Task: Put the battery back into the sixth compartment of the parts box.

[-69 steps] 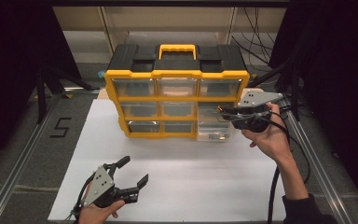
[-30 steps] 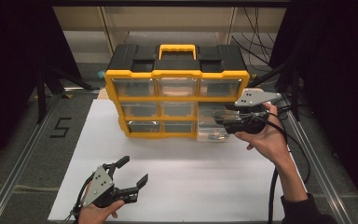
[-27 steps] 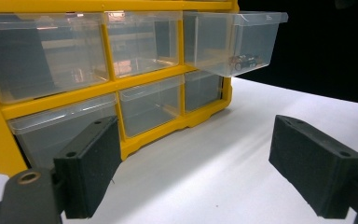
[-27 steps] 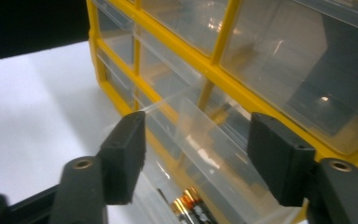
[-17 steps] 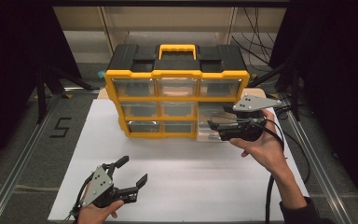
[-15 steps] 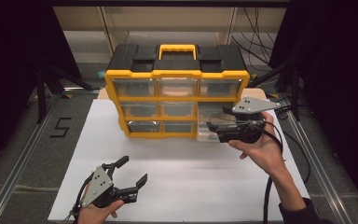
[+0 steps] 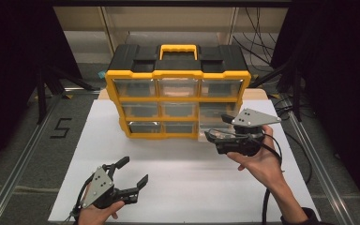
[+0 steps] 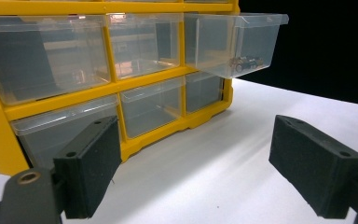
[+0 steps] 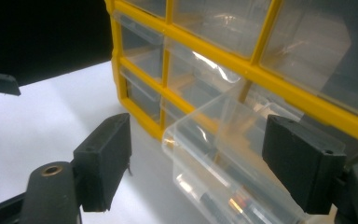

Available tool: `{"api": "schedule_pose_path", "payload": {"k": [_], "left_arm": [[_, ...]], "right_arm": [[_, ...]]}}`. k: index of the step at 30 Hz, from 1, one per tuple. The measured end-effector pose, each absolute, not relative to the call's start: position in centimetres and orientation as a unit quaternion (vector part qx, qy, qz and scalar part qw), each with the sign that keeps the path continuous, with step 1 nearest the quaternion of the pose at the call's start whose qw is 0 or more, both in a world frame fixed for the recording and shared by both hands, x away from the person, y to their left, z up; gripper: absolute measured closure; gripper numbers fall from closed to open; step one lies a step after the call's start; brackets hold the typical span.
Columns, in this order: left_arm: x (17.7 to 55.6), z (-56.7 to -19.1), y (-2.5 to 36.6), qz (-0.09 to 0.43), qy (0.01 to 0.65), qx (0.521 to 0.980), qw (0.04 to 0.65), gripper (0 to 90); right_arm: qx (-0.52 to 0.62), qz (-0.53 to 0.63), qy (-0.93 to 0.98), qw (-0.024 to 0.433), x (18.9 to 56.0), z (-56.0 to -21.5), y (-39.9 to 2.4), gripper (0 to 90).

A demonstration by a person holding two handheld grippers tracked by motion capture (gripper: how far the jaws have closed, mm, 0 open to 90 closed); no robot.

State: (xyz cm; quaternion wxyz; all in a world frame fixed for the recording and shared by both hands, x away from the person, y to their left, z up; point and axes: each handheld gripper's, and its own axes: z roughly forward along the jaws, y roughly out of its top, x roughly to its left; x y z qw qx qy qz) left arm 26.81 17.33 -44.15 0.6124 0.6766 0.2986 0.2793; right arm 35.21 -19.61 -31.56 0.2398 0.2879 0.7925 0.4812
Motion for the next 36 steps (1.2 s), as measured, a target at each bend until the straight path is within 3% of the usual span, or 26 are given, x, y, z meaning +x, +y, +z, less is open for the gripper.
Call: {"api": "schedule_pose_path", "payload": {"k": [36], "left_arm": [[26.8,-44.1,17.3,0.281,0.297,0.676,0.614,16.1]], "right_arm": [[0.31,0.53,0.761,0.21,30.4,-37.7,-21.5,19.0]]}}
